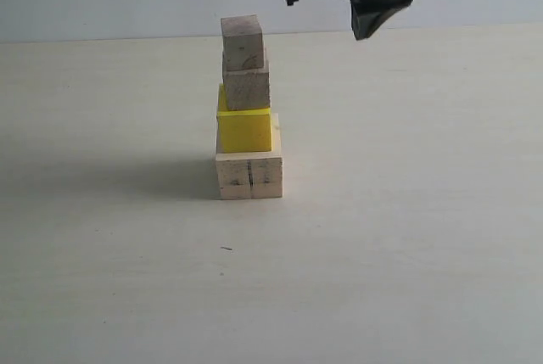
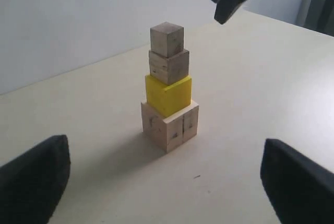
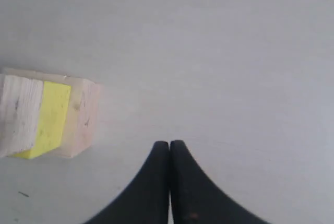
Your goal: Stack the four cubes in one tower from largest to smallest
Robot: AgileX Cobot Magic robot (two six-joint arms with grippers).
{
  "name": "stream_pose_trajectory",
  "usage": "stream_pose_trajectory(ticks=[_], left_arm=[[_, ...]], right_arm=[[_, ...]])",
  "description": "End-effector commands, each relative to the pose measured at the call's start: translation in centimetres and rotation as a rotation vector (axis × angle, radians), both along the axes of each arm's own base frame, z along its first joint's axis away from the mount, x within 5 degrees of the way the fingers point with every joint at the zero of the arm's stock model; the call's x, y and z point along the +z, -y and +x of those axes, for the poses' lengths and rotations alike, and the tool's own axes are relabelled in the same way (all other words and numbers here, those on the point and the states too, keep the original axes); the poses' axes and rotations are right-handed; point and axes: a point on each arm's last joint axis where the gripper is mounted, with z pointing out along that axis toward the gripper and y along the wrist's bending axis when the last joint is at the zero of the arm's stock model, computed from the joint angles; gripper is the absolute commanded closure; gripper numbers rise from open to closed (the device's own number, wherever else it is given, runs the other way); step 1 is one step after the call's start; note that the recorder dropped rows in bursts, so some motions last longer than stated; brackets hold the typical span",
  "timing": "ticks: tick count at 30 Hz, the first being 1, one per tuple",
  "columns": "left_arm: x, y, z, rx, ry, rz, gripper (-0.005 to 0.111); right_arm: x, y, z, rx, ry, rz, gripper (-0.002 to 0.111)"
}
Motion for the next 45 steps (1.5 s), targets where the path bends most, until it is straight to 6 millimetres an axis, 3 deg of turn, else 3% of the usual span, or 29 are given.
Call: stream_pose_trajectory(ticks=[1,13,17,23,35,45], left_arm=[[-0.2,0.0,0.0,0.005,0.007,0.003,0.013],[-0.4,0.1,0.2,0.007,0.018,-0.001,0.013],[-0.4,0.0,0.3,0.026,0.009,-0.016,0.013],[-0.4,0.0,0.3,0.027,0.009,-0.019,0.013],[-0.4,-0.1,0.3,0.031,0.016,-0.012,0.013],[-0.4,-0.1,0.3,0.034,0.019,-0.01,0.013]], right_arm=[[-1.9,0.8,-0.5,0.044,0.002,0.107,0.108],[-6.8,5.7,-2.6,0.111,-0.028,0.396,0.108],[-7.2,4.5,-3.1,0.211,0.005,0.551,0.108],[-7.0,3.3,-2.4,0.227,0.06,0.702,0.108],[-10.1,2.0,-1.1,0.206,-0.006,0.82,0.108],[-10.6,1.8,-0.8,0.188,-0.022,0.857,0.108]])
